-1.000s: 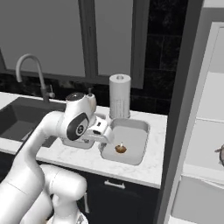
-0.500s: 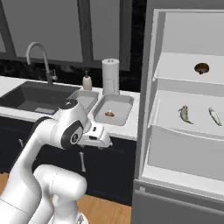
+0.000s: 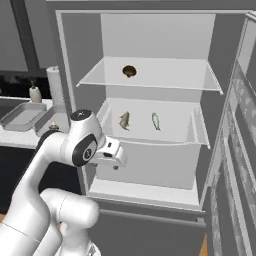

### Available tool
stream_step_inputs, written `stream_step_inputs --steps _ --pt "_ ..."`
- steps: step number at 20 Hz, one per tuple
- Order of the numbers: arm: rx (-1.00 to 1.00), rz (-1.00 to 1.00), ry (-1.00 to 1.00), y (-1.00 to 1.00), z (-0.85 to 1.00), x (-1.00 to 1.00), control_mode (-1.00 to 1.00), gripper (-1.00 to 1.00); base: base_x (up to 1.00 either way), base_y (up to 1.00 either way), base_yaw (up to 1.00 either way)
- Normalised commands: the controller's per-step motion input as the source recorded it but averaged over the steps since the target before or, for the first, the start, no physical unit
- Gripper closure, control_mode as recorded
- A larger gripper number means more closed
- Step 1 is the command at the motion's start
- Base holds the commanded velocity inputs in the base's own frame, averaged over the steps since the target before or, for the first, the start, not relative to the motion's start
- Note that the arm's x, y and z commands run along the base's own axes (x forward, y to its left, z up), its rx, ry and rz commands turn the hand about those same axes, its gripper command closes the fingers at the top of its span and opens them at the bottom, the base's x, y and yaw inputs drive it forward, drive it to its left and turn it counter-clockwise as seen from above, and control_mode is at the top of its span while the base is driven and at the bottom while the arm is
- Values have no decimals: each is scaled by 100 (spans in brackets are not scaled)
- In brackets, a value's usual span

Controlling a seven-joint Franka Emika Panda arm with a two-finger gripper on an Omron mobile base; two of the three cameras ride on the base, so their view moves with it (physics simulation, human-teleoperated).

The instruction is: Place one mushroom and one fish in each tupperware on the nearby counter, to pack two identical lunches.

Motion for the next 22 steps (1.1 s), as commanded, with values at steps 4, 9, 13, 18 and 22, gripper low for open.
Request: stream_step_inputs --steps 4,9,13,18,22 --pt "0 0 0 0 0 0 100 -100 87 -56 15" --pt "5 10 -4 9 54 19 -100 -100 40 -6 5" --pt "11 21 -21 26 100 0 -100 -100 0 0 0" --pt "8 13 -8 31 26 49 -100 -100 0 0 0" --pt "-5 0 -2 50 -23 34 -100 -100 0 0 0"
